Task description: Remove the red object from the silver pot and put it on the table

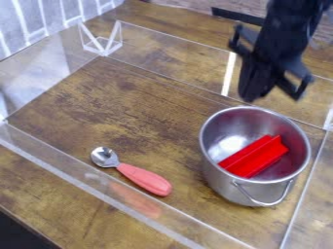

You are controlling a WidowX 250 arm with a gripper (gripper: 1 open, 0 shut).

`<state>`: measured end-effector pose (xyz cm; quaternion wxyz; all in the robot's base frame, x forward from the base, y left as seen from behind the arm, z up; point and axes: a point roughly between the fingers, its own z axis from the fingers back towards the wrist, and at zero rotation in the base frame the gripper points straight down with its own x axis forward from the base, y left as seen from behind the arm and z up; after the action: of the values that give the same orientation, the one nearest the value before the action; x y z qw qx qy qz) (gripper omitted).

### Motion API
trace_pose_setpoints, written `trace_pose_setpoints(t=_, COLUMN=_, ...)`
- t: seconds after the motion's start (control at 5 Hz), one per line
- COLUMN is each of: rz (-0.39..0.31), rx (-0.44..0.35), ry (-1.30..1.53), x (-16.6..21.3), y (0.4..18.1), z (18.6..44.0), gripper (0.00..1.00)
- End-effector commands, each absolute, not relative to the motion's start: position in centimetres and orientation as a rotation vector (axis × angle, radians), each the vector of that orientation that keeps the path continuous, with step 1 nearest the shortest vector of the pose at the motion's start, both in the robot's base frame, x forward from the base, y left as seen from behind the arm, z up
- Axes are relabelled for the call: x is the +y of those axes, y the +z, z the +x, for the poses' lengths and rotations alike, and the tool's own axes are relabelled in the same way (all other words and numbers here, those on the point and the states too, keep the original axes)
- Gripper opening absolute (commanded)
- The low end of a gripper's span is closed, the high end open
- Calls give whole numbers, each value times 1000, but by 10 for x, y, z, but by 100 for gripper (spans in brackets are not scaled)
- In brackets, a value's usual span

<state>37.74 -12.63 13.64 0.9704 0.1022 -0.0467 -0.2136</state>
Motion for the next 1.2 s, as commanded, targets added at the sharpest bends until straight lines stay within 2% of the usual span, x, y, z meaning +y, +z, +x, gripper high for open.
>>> trace_pose_setpoints(t=0.0, rz=177, rx=-236, ry=-466, x=-135, y=180, z=365, gripper=100)
trace_pose_setpoints(t=0.2, rz=165, rx=-247, ry=-505, x=-137, y=173, z=355, gripper=100)
trace_pose_setpoints(t=0.6, rz=128, rx=-263, ry=-456, x=-137, y=136, z=345, gripper=100)
trace_pose_setpoints(t=1.0, rz=85, rx=-271, ry=-483, x=-150, y=116, z=354, gripper=100)
